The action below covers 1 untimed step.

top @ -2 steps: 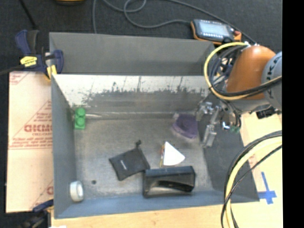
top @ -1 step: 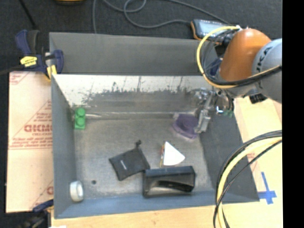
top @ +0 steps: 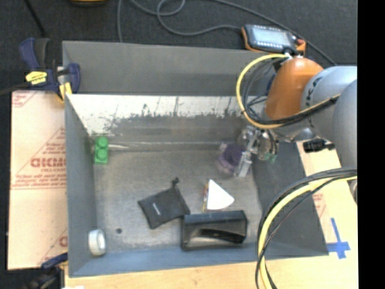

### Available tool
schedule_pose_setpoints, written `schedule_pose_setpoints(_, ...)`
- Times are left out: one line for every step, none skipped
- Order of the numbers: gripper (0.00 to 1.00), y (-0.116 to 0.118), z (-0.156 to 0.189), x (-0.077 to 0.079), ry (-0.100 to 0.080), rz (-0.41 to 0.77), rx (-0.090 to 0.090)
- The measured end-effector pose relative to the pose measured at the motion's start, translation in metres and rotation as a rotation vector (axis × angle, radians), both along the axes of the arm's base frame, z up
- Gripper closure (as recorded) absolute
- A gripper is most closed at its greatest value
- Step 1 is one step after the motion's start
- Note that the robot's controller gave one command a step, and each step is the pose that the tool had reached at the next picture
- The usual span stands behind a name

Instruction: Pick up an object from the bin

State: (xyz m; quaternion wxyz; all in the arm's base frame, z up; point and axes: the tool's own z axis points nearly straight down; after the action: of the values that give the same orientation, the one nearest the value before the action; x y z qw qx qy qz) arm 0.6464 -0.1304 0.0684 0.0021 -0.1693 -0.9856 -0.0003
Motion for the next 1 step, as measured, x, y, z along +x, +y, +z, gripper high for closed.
schedule_pose_setpoints(1.0,0.0064,0.0074,0.0094,-0.01,0.037,-0.01)
